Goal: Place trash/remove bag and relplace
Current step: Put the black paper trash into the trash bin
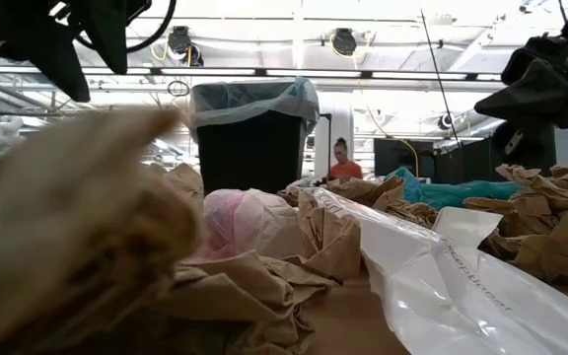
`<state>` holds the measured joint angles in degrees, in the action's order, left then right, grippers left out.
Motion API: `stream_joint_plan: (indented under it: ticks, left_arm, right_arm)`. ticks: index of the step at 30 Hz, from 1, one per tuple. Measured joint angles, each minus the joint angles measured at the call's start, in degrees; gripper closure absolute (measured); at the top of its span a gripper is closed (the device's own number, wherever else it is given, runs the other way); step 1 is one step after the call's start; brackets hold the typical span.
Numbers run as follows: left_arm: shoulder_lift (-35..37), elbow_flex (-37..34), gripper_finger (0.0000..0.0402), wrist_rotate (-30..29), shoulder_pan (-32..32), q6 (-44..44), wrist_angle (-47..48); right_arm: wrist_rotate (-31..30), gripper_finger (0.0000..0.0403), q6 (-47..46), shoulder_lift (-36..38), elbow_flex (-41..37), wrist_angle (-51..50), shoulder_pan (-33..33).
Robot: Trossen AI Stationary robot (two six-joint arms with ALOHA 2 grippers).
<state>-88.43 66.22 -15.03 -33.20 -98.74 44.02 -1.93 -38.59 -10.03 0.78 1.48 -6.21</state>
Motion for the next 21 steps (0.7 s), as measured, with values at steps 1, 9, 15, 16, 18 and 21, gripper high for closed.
stream_joint_plan:
  ticks: [1, 9, 15, 16, 18, 21]
  left_arm:
    - [-0.6, 0.0, 0.0221, 0.0, -0.2, 0.0, -1.0]
    - [-1.6, 0.0, 0.0221, 0.0, -0.3, 0.9, -0.9]
    - [-1.6, 0.0, 0.0221, 1.3, -0.3, 7.5, 0.8]
    - [-1.6, 0.0, 0.0221, 1.6, -0.3, 9.8, 0.7]
    - [-1.6, 0.0, 0.0221, 3.0, -0.3, 15.2, 0.7]
    - [-1.6, 0.0, 0.0221, 6.5, -0.3, 22.4, 1.7]
  right_arm:
    - [0.0, 0.0403, -1.0, 0.0, 0.0, 0.0, 0.1]
    - [3.2, 0.0403, 3.1, -3.8, 8.1, -12.2, -3.0]
    - [-4.7, 0.0403, 9.2, -12.5, 21.6, -29.1, -6.7]
    - [-5.3, 0.0403, 9.3, -13.8, 23.3, -30.2, -7.3]
    - [-5.7, 0.0403, 9.3, -16.2, 26.0, -31.3, -8.4]
    - [-5.8, 0.0403, 8.4, -19.5, 28.5, -31.7, -10.1]
